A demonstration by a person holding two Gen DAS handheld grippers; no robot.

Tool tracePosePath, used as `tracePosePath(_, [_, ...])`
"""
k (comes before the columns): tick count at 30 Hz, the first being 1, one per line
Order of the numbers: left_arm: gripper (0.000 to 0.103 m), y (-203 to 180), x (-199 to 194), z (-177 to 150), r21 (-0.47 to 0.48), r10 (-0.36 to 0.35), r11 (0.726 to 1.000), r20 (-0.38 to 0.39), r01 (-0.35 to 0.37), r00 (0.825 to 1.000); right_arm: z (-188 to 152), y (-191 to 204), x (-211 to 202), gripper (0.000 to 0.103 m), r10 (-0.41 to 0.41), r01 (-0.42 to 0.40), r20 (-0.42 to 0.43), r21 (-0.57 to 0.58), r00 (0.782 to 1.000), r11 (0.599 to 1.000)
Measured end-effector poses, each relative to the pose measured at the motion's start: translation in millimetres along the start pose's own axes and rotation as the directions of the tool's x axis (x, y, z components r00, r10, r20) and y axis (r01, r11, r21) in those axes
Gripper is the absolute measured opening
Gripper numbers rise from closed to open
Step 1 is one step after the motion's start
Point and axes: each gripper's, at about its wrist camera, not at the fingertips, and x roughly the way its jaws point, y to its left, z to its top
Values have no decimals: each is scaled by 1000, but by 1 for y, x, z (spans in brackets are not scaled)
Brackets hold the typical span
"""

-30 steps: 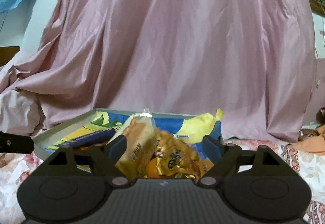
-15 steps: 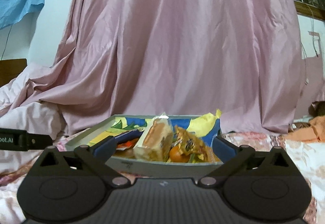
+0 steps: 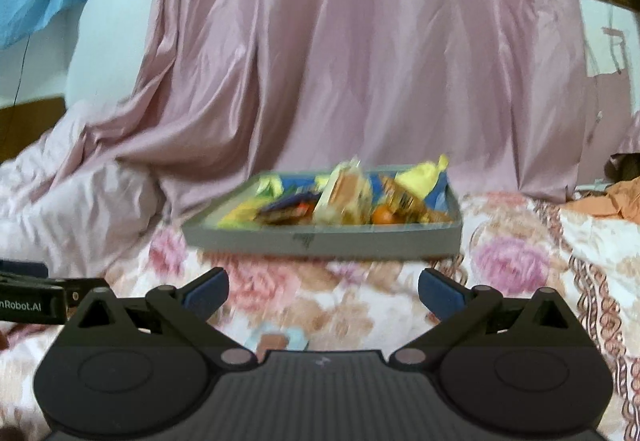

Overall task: Organize snacks
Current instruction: 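Move the left tool to the green cake while the right tool approaches the sausages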

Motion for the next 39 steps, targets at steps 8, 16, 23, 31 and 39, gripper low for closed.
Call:
tracePosePath(8, [102, 18, 10, -21, 15, 4, 1000, -65, -3, 998, -21, 31, 15, 103, 21, -39, -133, -136, 991, 990])
tracePosePath(16, [102, 27, 36, -35, 34, -6, 999, -123, 10, 992, -34, 47, 35, 103, 8, -54, -212, -210, 977, 976])
tracePosePath(23, [102, 28, 63, -41, 65, -36, 997, -160, 47, 986, -41, 54, 54, 103, -12, -55, -255, -253, 967, 966])
tracePosePath(31, [102, 21, 95, -39, 161, -68, 982, -167, 95, 984, -49, 55, 81, 103, -39, -46, -300, -270, 953, 962])
tracePosePath(39, [102, 12, 135, -29, 250, -110, 957, -146, 145, 983, -55, 55, 110, 103, -63, -30, -324, -276, 944, 961])
